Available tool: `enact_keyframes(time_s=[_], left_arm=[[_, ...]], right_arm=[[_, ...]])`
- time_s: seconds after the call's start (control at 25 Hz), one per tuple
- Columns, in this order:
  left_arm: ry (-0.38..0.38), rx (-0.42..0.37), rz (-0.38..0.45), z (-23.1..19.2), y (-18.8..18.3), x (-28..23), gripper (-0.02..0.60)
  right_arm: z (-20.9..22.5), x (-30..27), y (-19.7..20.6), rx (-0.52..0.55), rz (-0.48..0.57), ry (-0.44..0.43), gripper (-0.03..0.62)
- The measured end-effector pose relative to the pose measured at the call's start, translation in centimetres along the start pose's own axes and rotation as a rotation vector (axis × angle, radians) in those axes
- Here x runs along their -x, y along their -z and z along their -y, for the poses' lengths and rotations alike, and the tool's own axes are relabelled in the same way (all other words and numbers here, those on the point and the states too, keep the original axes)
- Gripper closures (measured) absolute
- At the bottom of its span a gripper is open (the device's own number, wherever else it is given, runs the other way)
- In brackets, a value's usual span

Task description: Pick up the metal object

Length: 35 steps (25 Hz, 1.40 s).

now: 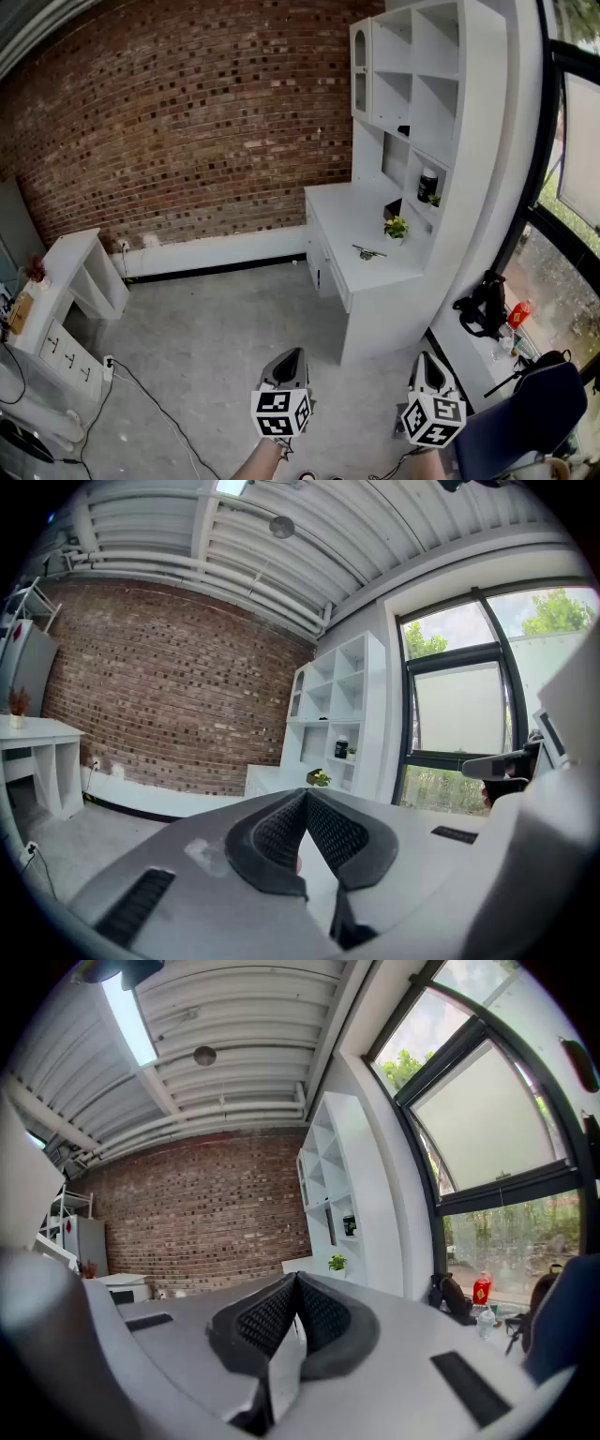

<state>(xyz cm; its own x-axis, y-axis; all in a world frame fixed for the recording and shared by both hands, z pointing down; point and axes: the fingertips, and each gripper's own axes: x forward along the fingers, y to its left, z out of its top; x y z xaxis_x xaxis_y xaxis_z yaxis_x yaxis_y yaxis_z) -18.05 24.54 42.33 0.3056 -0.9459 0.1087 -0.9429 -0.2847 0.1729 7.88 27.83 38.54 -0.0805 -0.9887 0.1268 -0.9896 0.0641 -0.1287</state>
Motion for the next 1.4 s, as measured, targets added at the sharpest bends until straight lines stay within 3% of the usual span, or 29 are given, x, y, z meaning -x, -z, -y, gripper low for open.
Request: enact_keyframes(time_s=[0.36,0.6,1.16,1.28,1.4], left_arm=[[0.009,-0.011,0.003,0.6,-0.2,0.3,0.577],[-0.004,-0.009,-0.002,0.7,0.0,0.6,0.577],[0.051,-0.006,-0.044,2.1,0.8,0.1,0.572],[0.064,-0.002,-0.054,2.3,1.0,-0.3,0.507],[0.071,-0.012,-0.065,2.2,1.3,-0.5,0.503]], right_arm=[[-0.2,0.1,-0.3,0.024,-0.013,-0.019,0.592],[-0.2,0.1,1.0,-0.015,-0.052,-0.047,0.592],[1.6,1.9,2.5,-0.035,-0.081,0.021,0.592],[2.1,2.1,2.8,-0.041,-0.087,0.038,0.592],[2.2,2.2,3.1,-0.047,-0.092,0.053,0.592]])
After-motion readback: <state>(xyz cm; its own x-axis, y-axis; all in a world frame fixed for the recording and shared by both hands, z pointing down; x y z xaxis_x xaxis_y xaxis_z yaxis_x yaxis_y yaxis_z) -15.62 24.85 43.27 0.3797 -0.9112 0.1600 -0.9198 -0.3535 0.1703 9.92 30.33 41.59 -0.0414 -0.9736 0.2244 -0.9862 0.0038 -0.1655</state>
